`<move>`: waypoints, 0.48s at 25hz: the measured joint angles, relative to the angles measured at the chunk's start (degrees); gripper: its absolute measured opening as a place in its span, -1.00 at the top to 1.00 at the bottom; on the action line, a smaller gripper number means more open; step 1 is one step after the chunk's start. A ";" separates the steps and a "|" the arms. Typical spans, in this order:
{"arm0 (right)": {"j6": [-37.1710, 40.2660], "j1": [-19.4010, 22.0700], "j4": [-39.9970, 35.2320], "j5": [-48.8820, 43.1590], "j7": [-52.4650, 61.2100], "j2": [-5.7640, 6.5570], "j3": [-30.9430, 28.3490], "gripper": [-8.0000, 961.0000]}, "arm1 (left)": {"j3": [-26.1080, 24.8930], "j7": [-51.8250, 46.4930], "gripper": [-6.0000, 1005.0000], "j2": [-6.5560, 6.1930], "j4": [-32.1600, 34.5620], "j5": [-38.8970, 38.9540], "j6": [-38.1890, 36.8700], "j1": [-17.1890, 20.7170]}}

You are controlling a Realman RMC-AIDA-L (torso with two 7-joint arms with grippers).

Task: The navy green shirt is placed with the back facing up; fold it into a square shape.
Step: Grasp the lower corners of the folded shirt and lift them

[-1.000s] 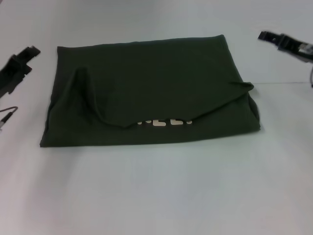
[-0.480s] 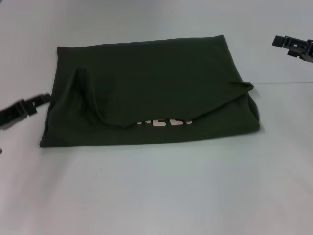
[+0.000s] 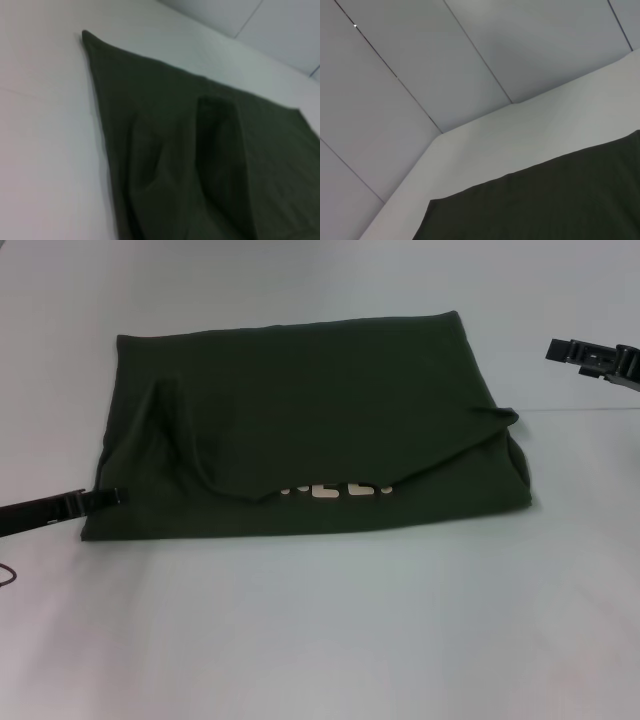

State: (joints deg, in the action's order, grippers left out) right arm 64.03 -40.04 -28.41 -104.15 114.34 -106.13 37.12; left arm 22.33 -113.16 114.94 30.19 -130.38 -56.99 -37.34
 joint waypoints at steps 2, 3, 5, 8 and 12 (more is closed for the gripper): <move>-0.32 -0.09 0.02 0.00 0.00 0.01 0.31 -0.81 | 1.79 0.00 -0.52 0.20 -0.06 -0.22 2.02 -0.24; -0.44 -0.12 0.02 0.00 0.01 0.01 0.49 -0.81 | 1.79 0.00 -0.52 0.20 -0.06 -0.22 2.02 -0.24; -0.54 -0.17 0.03 0.00 0.01 0.02 0.65 -0.81 | 4.01 0.00 -0.52 0.43 -0.36 -0.26 4.44 -0.69; -0.58 -0.19 0.11 0.00 0.01 0.04 0.67 -0.81 | 5.60 0.00 -0.52 0.49 -0.79 -0.32 6.55 -0.97; -0.58 -0.25 0.14 0.00 0.01 0.05 0.67 -0.81 | 6.14 -0.02 -0.52 0.58 -0.94 -1.01 7.47 -0.99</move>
State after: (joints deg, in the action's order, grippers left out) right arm 63.45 -40.30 -28.27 -104.15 114.35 -106.08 37.79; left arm 28.47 -113.18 115.52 29.25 -131.39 -49.52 -38.33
